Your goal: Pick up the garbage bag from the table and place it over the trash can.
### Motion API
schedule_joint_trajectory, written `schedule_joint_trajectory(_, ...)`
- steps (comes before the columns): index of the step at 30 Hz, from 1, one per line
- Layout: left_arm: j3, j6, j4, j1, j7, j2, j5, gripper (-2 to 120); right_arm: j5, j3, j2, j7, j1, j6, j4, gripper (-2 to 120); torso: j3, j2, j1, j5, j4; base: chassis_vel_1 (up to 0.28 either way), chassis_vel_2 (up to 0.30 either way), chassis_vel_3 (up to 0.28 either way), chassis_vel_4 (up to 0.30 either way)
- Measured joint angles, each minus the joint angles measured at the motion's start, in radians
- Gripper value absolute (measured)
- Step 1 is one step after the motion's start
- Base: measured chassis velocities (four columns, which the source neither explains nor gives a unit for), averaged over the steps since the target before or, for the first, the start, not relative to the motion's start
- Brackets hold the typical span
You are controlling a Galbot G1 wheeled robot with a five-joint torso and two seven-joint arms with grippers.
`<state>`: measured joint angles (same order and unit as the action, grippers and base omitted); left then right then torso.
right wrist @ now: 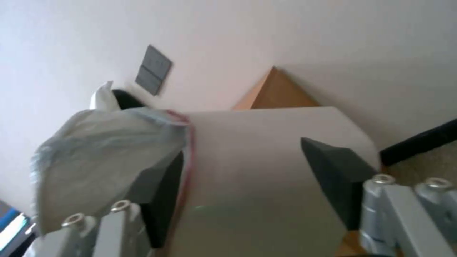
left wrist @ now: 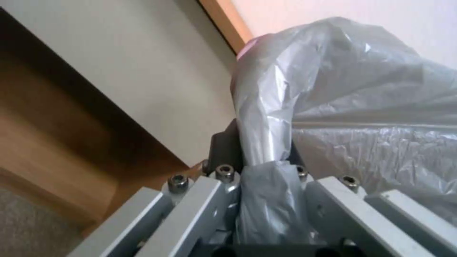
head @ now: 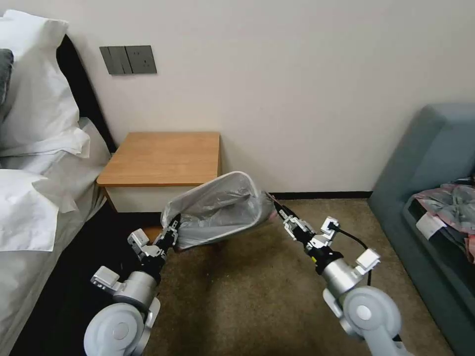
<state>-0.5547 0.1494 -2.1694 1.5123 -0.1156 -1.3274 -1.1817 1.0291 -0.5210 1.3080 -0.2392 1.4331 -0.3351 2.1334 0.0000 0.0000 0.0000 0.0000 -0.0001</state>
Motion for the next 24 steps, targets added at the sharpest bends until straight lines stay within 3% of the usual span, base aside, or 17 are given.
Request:
schedule_joint_trajectory(7, -0.003, 0.0, 0.005, 0.003, -0.005, 0.002, 0.017, 3, 0.022, -0.011, -0.006, 0.013, 0.008, -0.011, 0.025, 95, 0.0, 0.0, 0.0, 0.0001, 0.0001, 0.0, 0.0, 0.0, 0.0)
schedule_joint_trajectory(9, -0.002, -0.003, 0.008, 0.003, -0.007, 0.005, 0.053, 3, 0.013, -0.017, -0.007, 0.025, 0.007, -0.01, 0.046, 98, 0.0, 0.0, 0.0, 0.0002, 0.0001, 0.0, 0.0, 0.0, 0.0)
schedule_joint_trajectory(11, 0.01, -0.023, 0.031, 0.003, 0.01, 0.017, 0.197, 3, -0.013, -0.03, -0.033, 0.051, -0.01, -0.009, 0.137, 100, 0.0, 0.0, 0.0, 0.0, 0.0, 0.0, 0.0, 0.0, 0.0)
schedule_joint_trajectory(16, 0.035, -0.031, 0.044, -0.002, 0.023, 0.028, 0.325, 3, -0.006, -0.02, -0.124, 0.095, -0.065, -0.02, 0.243, 100, 0.0, 0.0, 0.0, 0.0, 0.0001, 0.0, 0.0, 0.0, 0.0)
schedule_joint_trajectory(18, 0.058, -0.031, 0.049, -0.008, 0.025, 0.034, 0.406, 3, -0.023, 0.042, -0.197, 0.095, -0.116, -0.034, 0.266, 95, 0.0, 0.0, 0.0, 0.0, 0.0, 0.0, 0.0, 0.0, 0.0)
schedule_joint_trajectory(19, 0.058, -0.031, 0.049, -0.008, 0.025, 0.034, 0.406, 3, -0.023, 0.042, -0.197, 0.095, -0.116, -0.034, 0.266, 95, 0.0, 0.0, 0.0, 0.0, 0.0, 0.0, 0.0, 0.0, 0.0)
schedule_joint_trajectory(22, 0.087, -0.033, 0.051, -0.015, 0.025, 0.042, 0.499, 3, -0.201, 0.229, -0.273, 0.11, -0.199, -0.054, 0.248, 80, 0.0, 0.0, 0.0, 0.0, 0.0003, 0.0, 0.0, 0.0, 0.0)
schedule_joint_trajectory(23, 0.087, -0.033, 0.051, -0.015, 0.025, 0.042, 0.499, 3, -0.201, 0.229, -0.273, 0.11, -0.199, -0.054, 0.248, 80, 0.0, 0.0, 0.0, 0.0, 0.0003, 0.0, 0.0, 0.0, 0.0)
schedule_joint_trajectory(24, 0.096, -0.035, 0.049, -0.016, 0.025, 0.047, 0.53, 3, -0.295, 0.291, -0.294, 0.096, -0.227, -0.062, 0.235, 75, 0.0, 0.0, 0.0, 0.0001, 0.0002, 0.0, 0.0, 0.0, 0.0)
